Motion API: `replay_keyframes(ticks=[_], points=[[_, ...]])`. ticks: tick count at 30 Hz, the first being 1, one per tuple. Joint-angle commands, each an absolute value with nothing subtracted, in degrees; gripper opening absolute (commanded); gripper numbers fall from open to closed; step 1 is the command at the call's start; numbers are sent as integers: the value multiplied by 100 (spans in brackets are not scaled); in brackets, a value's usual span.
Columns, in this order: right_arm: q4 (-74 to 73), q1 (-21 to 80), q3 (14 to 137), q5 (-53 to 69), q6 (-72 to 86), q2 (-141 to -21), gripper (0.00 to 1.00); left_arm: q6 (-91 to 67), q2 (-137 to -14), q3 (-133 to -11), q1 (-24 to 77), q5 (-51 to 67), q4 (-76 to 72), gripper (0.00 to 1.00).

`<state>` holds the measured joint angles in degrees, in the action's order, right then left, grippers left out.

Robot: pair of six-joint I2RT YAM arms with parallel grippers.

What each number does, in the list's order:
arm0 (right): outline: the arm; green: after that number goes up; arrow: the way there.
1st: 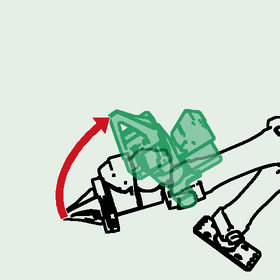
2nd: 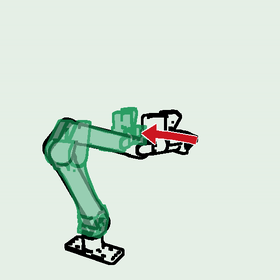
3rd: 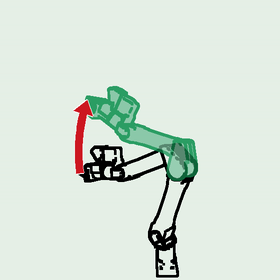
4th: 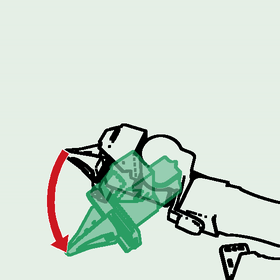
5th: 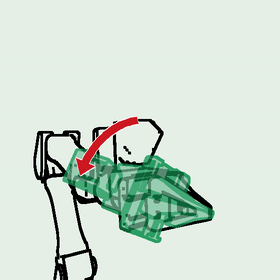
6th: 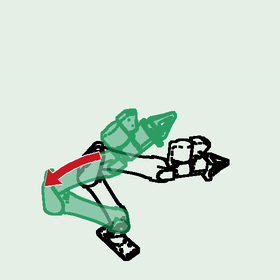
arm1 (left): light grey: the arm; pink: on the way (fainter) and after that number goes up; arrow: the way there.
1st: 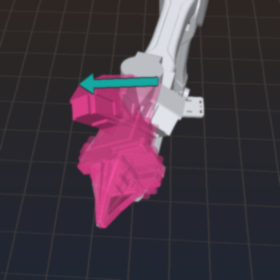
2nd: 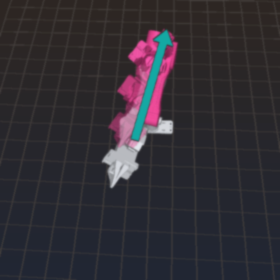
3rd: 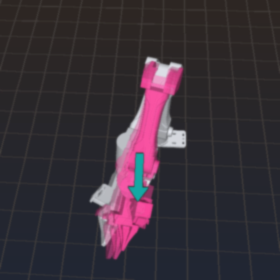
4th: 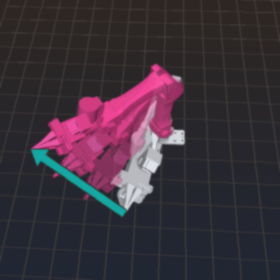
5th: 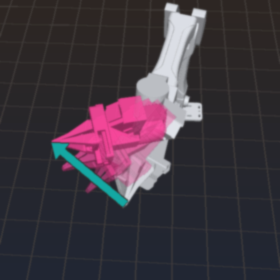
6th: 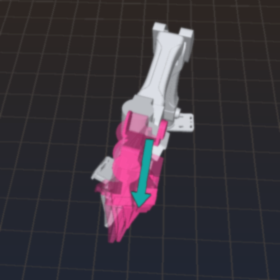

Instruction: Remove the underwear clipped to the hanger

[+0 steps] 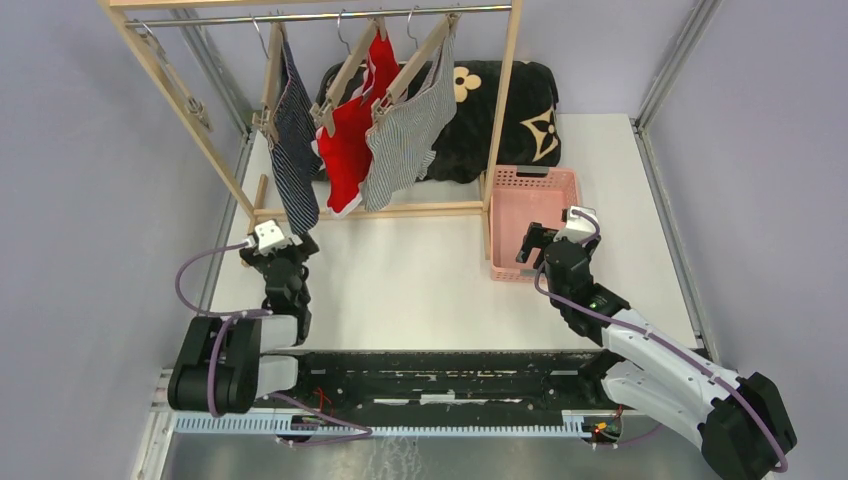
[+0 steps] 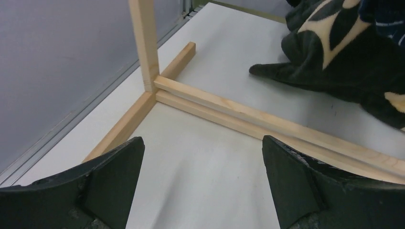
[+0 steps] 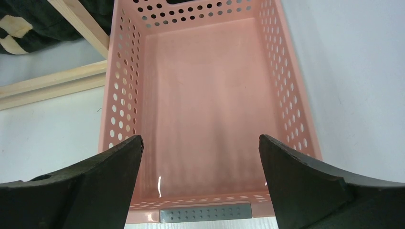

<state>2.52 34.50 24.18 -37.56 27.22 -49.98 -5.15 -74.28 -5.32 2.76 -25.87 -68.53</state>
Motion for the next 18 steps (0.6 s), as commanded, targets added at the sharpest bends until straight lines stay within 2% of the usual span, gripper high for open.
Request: replay_keyframes(ticks=[1,5,9,13,18], points=[[581,3462,2531,-3701,2682,-5007,100,-680,-6712,-439,296,-3245,-6255,99],[633,3459,2485,-3606,2661,-5012,100,-821,-5966,-477,298,-4057,-5430,99],[635,3455,2472,-3507,2627,-5046,100,-1125,-4688,-527,299,-4864,-3718,99],[742,3455,2503,-3263,2551,-5157,100,-1019,-3187,-546,299,-4867,-2469,99],[748,3456,2565,-3168,2541,-5319,100,-1022,-1661,-731,294,-4580,-1656,99]])
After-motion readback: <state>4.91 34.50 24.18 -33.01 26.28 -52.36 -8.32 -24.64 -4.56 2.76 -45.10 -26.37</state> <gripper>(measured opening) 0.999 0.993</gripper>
